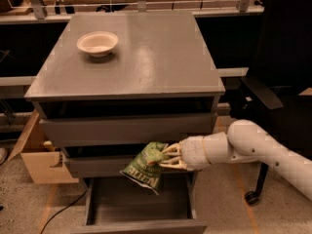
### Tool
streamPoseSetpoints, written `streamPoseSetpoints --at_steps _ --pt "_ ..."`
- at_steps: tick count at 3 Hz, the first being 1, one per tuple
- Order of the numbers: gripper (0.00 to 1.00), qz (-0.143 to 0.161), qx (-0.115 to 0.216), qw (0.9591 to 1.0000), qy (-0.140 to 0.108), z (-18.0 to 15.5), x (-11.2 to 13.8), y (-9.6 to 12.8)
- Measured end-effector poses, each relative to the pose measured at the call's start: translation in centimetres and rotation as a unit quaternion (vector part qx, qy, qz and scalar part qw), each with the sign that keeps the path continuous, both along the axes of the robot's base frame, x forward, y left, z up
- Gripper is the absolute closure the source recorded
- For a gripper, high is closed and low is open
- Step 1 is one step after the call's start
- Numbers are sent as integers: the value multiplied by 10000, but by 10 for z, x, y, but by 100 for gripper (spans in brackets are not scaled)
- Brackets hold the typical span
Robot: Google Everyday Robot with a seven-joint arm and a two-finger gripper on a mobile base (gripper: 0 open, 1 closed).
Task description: Pick green jalapeno chip bag from bottom drawer and place on counter
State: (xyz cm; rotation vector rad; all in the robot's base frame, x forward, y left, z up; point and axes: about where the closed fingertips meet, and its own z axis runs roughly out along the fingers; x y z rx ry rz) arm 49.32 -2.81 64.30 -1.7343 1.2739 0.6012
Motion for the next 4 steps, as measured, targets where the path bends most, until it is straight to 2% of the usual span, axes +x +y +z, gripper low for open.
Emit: streamPoseSetpoints --at_steps 1,2,3,4 --pt "100 34 -164 9992 -361 42 5 0" --pt "100 56 -426 9958 -810 86 11 -2" --pt "100 103 -772 9901 -1171 128 13 0" --pt "100 146 -1235 9811 -1484 170 16 8"
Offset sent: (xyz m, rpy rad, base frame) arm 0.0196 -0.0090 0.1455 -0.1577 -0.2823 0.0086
